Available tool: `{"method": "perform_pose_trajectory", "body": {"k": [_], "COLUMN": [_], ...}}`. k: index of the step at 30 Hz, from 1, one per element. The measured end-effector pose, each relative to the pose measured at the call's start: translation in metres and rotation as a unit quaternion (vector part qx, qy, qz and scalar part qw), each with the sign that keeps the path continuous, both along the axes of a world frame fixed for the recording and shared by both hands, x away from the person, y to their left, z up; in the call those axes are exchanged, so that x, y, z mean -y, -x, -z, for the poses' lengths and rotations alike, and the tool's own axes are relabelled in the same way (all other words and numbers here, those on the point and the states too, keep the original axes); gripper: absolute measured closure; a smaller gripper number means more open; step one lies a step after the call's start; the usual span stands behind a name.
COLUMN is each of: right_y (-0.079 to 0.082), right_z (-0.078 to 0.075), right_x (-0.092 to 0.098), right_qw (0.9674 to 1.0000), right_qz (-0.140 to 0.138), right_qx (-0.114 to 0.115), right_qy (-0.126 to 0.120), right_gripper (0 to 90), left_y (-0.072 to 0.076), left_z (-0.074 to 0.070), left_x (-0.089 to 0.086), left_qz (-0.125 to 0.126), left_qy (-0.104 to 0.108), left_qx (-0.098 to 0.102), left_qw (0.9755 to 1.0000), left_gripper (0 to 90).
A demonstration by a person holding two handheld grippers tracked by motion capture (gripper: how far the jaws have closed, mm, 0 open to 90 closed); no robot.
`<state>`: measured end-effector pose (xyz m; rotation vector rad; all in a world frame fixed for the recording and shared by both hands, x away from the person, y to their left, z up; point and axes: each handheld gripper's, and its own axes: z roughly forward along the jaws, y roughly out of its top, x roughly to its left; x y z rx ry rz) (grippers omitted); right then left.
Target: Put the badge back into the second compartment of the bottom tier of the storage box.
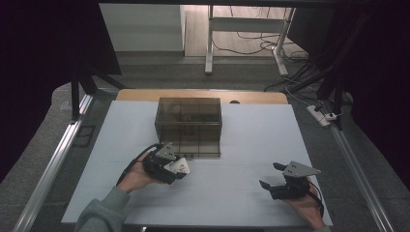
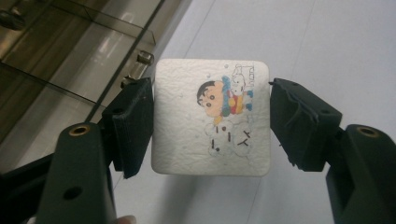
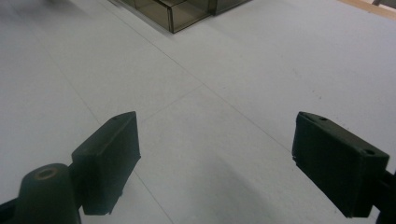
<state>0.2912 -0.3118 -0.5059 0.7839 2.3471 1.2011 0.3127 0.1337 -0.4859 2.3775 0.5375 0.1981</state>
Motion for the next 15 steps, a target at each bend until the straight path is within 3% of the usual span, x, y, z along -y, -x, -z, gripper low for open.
{"method": "perform_pose_trajectory", "body": {"k": [10,15], "right_y": [0.0001,0.0001], "right_z": [-0.0002,-0.0002], "right_x": [0.0001,0.0002], "right_qw": [1.0000,1.0000], "right_qz": [0.000,0.000], "right_qx": [0.001,0.001], "right_qy": [0.000,0.000], "right_gripper": [15.1,15.0], "left_y": [0.0005,0.0016], "left_z": [-0.0056,-0.0109], "left_x": [-0.0065,-0.0107], "left_qz": [-0.008,-0.016], "left_qy": [0.023,0.049], "left_qx": [0.006,0.011], "left_qw": [0.9997,0.9986], "left_gripper": [32.9,32.9]}}
